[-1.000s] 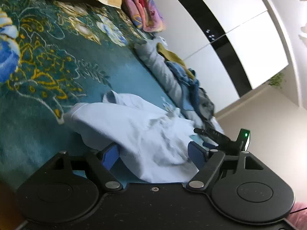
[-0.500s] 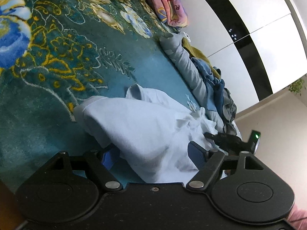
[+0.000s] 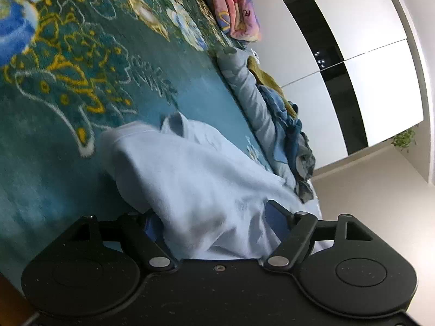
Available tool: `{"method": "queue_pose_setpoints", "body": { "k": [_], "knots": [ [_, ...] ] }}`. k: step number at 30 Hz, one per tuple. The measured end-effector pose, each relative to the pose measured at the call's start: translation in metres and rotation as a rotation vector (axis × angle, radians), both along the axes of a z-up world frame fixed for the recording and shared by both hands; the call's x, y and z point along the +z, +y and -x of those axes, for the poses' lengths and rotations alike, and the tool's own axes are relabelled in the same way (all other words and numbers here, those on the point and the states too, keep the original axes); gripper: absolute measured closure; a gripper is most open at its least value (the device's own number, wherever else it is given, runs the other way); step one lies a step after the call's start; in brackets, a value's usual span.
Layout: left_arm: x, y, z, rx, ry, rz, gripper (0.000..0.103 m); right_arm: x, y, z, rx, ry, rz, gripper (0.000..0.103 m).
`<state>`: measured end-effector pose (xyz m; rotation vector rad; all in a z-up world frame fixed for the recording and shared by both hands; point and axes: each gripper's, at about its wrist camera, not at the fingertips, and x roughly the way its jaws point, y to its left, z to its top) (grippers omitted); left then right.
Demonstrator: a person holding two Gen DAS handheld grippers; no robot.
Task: Fold clothes
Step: 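Lower the light blue shirt onto the bed cover with the left tool, then grasp the shirt hem with the right tool while the left tool grips another hem corner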
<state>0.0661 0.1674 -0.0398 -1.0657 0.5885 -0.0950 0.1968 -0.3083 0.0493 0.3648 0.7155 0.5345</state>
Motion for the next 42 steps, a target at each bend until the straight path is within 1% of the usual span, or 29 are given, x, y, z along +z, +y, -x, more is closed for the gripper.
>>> {"method": "queue_pose_setpoints", "body": {
  "k": [1,4,7,8,9,10,11,12,14,15,16,17,18,20,21,24,25,27,30,32,34,35,36,37,38,39,40,41,42],
  "knots": [
    [-0.001,-0.001,0.002,0.000,-0.003,0.011,0.028,-0.001,-0.008,0.014,-0.023,0.011,0.006,0.100],
    [-0.005,-0.002,0.006,0.000,-0.001,0.048,0.028,-0.016,-0.029,0.044,-0.102,0.091,0.051,0.100],
    [-0.004,-0.002,0.010,0.002,-0.001,0.050,0.028,-0.036,-0.033,0.052,-0.150,0.173,0.183,0.095],
    [-0.003,-0.002,0.012,0.003,-0.004,0.049,0.028,-0.037,-0.033,0.053,-0.165,0.183,0.214,0.090],
    [-0.003,-0.001,0.014,0.005,-0.007,0.052,0.028,-0.037,-0.033,0.054,-0.181,0.186,0.240,0.079],
    [-0.003,-0.001,0.016,0.008,-0.009,0.057,0.028,-0.034,-0.034,0.057,-0.201,0.170,0.250,0.074],
    [-0.004,0.000,0.018,0.010,-0.006,0.061,0.028,-0.028,-0.038,0.059,-0.221,0.149,0.255,0.065],
    [-0.004,0.000,0.019,0.010,0.001,0.064,0.028,-0.021,-0.043,0.061,-0.245,0.128,0.260,0.061],
    [-0.006,0.000,0.020,0.004,0.019,0.065,0.028,-0.008,-0.047,0.060,-0.299,0.071,0.299,0.061],
    [-0.006,0.001,0.020,0.011,0.026,0.063,0.029,0.000,-0.043,0.052,-0.303,0.029,0.339,0.058],
    [-0.006,0.001,0.020,0.021,0.033,0.062,0.029,0.004,-0.034,0.041,-0.276,-0.003,0.372,0.056],
    [-0.005,0.002,0.021,0.037,0.038,0.063,0.029,0.008,-0.018,0.024,-0.225,-0.024,0.390,0.050],
    [-0.004,0.003,0.023,0.051,0.038,0.066,0.030,0.009,0.002,0.007,-0.155,-0.044,0.382,0.046],
    [-0.001,0.007,0.026,0.070,0.039,0.067,0.030,0.008,0.050,-0.030,0.010,-0.082,0.341,0.042],
    [0.000,0.008,0.028,0.068,0.047,0.058,0.030,0.003,0.082,-0.053,0.117,-0.078,0.325,0.034],
    [0.001,0.008,0.033,0.059,0.075,0.040,0.030,-0.016,0.173,-0.103,0.363,-0.067,0.359,0.033],
    [0.000,0.008,0.035,0.058,0.081,0.040,0.030,-0.023,0.204,-0.117,0.434,-0.065,0.381,0.031],
    [0.000,0.008,0.036,0.053,0.092,0.029,0.031,-0.039,0.256,-0.139,0.537,-0.046,0.420,0.022],
    [0.000,0.009,0.034,0.038,0.101,0.008,0.032,-0.053,0.302,-0.158,0.630,-0.026,0.448,0.022],
    [0.000,0.010,0.033,0.030,0.104,0.003,0.033,-0.061,0.318,-0.164,0.651,-0.032,0.480,0.021],
    [-0.001,0.010,0.031,0.026,0.108,0.002,0.036,-0.069,0.326,-0.171,0.675,-0.010,0.516,0.021],
    [-0.001,0.010,0.030,0.026,0.109,0.003,0.038,-0.074,0.328,-0.172,0.683,0.005,0.532,0.021],
    [-0.001,0.010,0.029,0.025,0.107,0.004,0.044,-0.079,0.329,-0.171,0.693,0.008,0.550,0.021],
    [-0.002,0.010,0.029,0.023,0.105,0.005,0.048,-0.080,0.329,-0.168,0.697,-0.006,0.567,0.021],
    [-0.002,0.009,0.028,0.019,0.105,0.006,0.053,-0.081,0.329,-0.163,0.695,-0.019,0.568,0.028],
    [-0.003,0.008,0.027,0.014,0.107,0.006,0.059,-0.081,0.328,-0.158,0.688,-0.021,0.558,0.040],
    [-0.003,0.007,0.026,0.011,0.107,0.003,0.062,-0.080,0.329,-0.154,0.675,-0.019,0.550,0.048],
    [-0.002,0.006,0.026,0.008,0.106,-0.002,0.072,-0.079,0.329,-0.150,0.663,-0.015,0.539,0.067],
    [-0.002,0.005,0.026,0.002,0.105,-0.011,0.082,-0.076,0.329,-0.148,0.649,-0.003,0.525,0.083]
  ]
}}
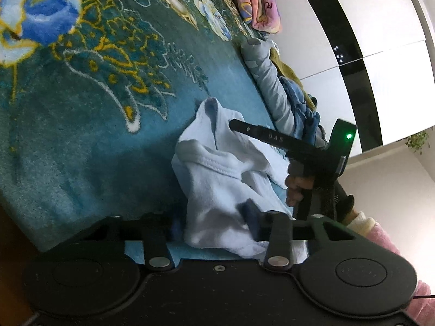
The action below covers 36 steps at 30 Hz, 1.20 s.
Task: Fold clothes
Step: 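Grasp the shirt hem with the right tool while the left tool grips another hem corner, then lift the shirt high with both tools and shake it out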
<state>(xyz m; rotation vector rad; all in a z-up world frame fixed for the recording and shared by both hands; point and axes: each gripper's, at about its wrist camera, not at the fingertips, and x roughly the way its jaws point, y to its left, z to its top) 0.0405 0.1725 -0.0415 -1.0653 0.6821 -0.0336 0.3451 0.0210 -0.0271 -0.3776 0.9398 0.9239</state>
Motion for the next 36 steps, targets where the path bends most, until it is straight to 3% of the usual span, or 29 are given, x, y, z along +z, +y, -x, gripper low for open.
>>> {"method": "queue_pose_setpoints", "body": {
  "k": [2,3,7,11,18,23,29,36],
  "knots": [
    [0.004,-0.002,0.000,-0.003,0.000,-0.033,0.095,0.001,0.007,0.007,-0.039,0.006,-0.001,0.098],
    [0.007,-0.004,0.000,-0.001,-0.005,-0.051,0.097,0.003,0.009,0.010,-0.059,0.007,-0.003,0.100],
    [0.027,-0.010,-0.005,-0.031,-0.051,-0.145,0.100,0.029,-0.014,0.010,-0.171,-0.003,-0.107,0.101],
    [0.065,-0.021,-0.019,-0.083,-0.156,-0.313,0.100,0.085,-0.067,0.018,-0.309,-0.091,-0.266,0.101],
    [0.165,-0.044,-0.051,-0.120,-0.465,-0.454,0.101,0.204,-0.191,0.062,-0.541,-0.357,-0.510,0.101],
    [0.249,-0.082,-0.059,-0.138,-0.687,-0.590,0.101,0.277,-0.261,0.123,-0.602,-0.556,-0.598,0.101],
    [0.329,-0.113,-0.019,-0.166,-0.899,-0.721,0.101,0.345,-0.316,0.206,-0.617,-0.762,-0.687,0.101],
    [0.382,-0.138,0.057,-0.210,-1.076,-0.884,0.100,0.384,-0.351,0.289,-0.575,-0.928,-0.739,0.101]
  ]
}}
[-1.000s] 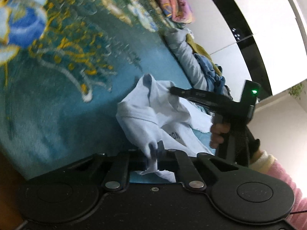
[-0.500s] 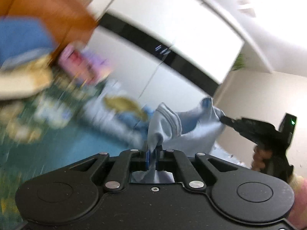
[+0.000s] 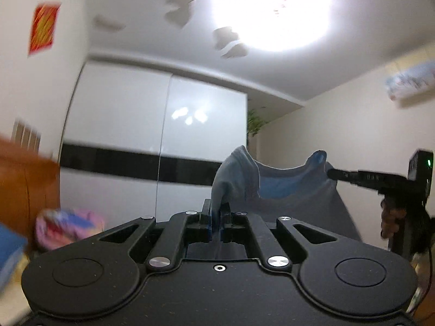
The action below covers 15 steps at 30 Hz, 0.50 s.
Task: Fold clothes
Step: 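Lift the shirt high with both tools and shake it out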
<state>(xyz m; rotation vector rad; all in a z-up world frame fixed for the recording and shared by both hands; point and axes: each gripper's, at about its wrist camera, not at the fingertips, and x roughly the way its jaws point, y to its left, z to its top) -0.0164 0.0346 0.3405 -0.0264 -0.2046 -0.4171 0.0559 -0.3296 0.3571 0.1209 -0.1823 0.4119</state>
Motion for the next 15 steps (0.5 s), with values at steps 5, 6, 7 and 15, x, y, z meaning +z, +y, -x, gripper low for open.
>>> {"method": "queue_pose_setpoints", "body": {
  "k": [5,6,7,15],
  "knots": [
    [0.009,-0.011,-0.006,0.031,-0.012,-0.085,0.099,0.007,-0.004,0.007,-0.015,-0.023,0.051,0.101],
    [0.005,-0.013,-0.018,0.041,0.013,-0.101,0.099,0.004,-0.003,0.001,-0.017,-0.007,0.056,0.101],
    [-0.001,-0.016,-0.031,0.052,0.041,-0.117,0.099,0.000,-0.003,-0.009,-0.018,0.016,0.058,0.101],
    [-0.130,-0.038,-0.193,0.176,0.422,-0.179,0.099,-0.105,0.018,-0.139,-0.066,0.331,0.131,0.101]
  ]
}}
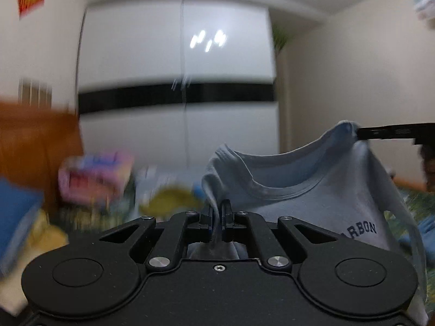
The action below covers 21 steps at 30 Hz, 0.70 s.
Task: Fold clothes
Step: 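Lift the shirt high with both tools and shake it out, then lay the shirt flat on the bed and open both tools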
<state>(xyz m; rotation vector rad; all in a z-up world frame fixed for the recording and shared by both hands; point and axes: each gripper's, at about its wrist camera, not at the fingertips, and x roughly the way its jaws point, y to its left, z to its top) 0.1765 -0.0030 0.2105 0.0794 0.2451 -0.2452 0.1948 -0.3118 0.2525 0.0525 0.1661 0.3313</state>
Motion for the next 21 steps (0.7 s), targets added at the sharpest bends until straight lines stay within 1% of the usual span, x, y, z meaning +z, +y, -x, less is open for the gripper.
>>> {"method": "queue_pose_setpoints", "body": {
  "k": [3,5,8,9,10,11,12,15,18,19,20,21],
  "knots": [
    [-0.060,-0.008,-0.062,0.061,0.121,-0.010,0.100,-0.070,0.008,-0.064,-0.041,0.159,0.022,0.101],
    [-0.098,-0.014,-0.098,0.095,0.197,-0.030,0.100,-0.115,0.014,-0.098,-0.069,0.253,0.027,0.101],
    [-0.145,-0.014,-0.147,0.138,0.269,-0.066,0.101,-0.170,0.020,-0.142,-0.101,0.364,0.022,0.101],
    [-0.157,-0.010,-0.165,0.155,0.282,-0.074,0.103,-0.187,0.022,-0.155,-0.112,0.393,0.024,0.101],
    [-0.164,-0.006,-0.187,0.173,0.287,-0.085,0.103,-0.201,0.023,-0.164,-0.124,0.406,0.034,0.101],
    [-0.167,-0.003,-0.208,0.190,0.278,-0.096,0.103,-0.212,0.021,-0.174,-0.138,0.414,0.043,0.101],
    [-0.171,-0.002,-0.220,0.204,0.284,-0.092,0.103,-0.221,0.019,-0.184,-0.150,0.423,0.051,0.101],
    [-0.183,0.002,-0.249,0.234,0.327,-0.056,0.103,-0.236,0.012,-0.213,-0.182,0.441,0.082,0.101],
    [-0.186,0.009,-0.249,0.213,0.357,0.007,0.103,-0.243,-0.003,-0.239,-0.201,0.485,0.077,0.101],
    [-0.186,0.012,-0.243,0.193,0.377,0.032,0.103,-0.247,-0.009,-0.238,-0.201,0.487,0.069,0.101],
    [-0.187,0.016,-0.237,0.170,0.399,0.058,0.100,-0.250,-0.014,-0.237,-0.197,0.488,0.059,0.101],
    [-0.188,0.019,-0.229,0.151,0.413,0.076,0.100,-0.253,-0.021,-0.235,-0.185,0.490,0.046,0.101]
  ]
}}
